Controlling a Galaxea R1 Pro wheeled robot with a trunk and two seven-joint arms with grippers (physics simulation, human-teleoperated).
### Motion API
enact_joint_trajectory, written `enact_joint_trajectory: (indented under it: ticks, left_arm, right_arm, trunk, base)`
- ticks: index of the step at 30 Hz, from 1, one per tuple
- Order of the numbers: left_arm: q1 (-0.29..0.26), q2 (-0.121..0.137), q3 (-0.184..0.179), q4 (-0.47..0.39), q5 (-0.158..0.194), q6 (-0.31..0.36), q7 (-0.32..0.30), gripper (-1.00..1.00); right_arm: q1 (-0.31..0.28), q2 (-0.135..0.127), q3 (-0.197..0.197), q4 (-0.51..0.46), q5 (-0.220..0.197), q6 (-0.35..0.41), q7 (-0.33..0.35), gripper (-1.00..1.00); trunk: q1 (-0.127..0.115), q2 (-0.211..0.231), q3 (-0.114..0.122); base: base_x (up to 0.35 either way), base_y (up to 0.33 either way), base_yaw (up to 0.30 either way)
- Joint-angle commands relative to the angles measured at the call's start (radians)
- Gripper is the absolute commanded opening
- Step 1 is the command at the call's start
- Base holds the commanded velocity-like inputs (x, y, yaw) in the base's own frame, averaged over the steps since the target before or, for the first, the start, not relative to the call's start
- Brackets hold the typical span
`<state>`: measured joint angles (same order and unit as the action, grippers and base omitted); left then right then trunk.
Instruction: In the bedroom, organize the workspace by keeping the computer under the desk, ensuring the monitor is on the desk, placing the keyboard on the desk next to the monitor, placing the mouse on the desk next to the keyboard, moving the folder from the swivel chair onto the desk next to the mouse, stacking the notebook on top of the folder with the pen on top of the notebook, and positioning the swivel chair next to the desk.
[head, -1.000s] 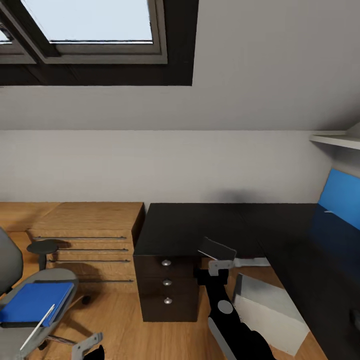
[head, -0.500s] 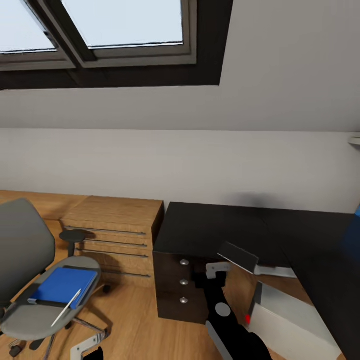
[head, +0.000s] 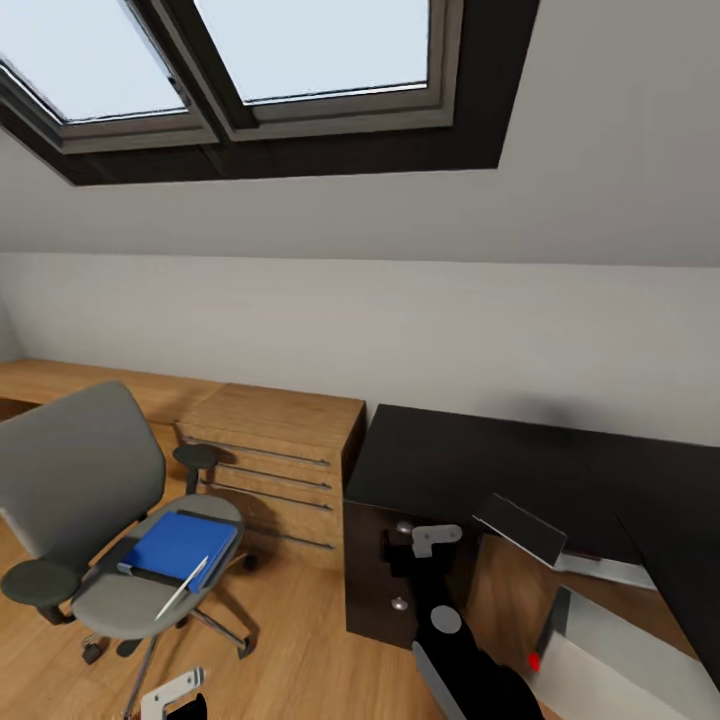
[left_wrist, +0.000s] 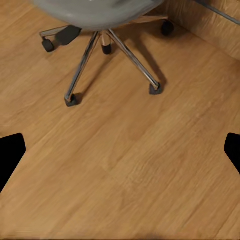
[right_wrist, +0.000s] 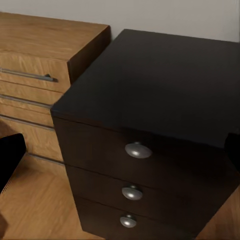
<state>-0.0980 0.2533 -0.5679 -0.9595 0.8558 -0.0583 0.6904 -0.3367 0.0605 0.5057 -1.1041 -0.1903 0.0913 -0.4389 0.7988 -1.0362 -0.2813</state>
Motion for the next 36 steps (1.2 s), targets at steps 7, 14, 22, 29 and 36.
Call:
enact_joint_trajectory:
  ticks: [7,14,22,29,36]
  left_arm:
    - [-0.002,0.001,-0.006,-0.001,0.008,-0.006,0.006,1.00]
    - [-0.002,0.001,-0.006,-0.001,0.007,-0.006,0.006,1.00]
    - [-0.002,0.001,-0.006,-0.001,0.008,-0.006,0.006,1.00]
    - [-0.002,0.001,-0.006,-0.001,0.008,-0.006,0.006,1.00]
    - [-0.002,0.001,-0.004,-0.001,0.008,-0.006,0.006,1.00]
  right_arm:
    - [-0.001,-0.001,0.002,-0.002,-0.004,0.004,-0.008,1.00]
    - [-0.001,-0.001,0.002,-0.002,-0.004,0.005,-0.008,1.00]
    - [-0.001,-0.003,-0.001,-0.003,-0.008,0.005,-0.001,1.00]
    - [-0.001,-0.004,-0.001,-0.005,-0.008,0.005,0.002,1.00]
    - [-0.001,-0.002,0.004,-0.008,-0.009,0.005,0.002,1.00]
  trunk:
    - [0.000,-0.001,-0.001]
    - [0.000,-0.001,-0.001]
    - [0.000,-0.001,-0.001]
    - [0.000,-0.001,-0.001]
    - [0.000,-0.001,-0.001]
  base:
    - [0.000,0.000,0.275]
    - [0.000,0.000,0.275]
    - [0.000,0.000,0.123]
    - [0.000,0.000,0.005]
    - [0.000,0.000,0.000]
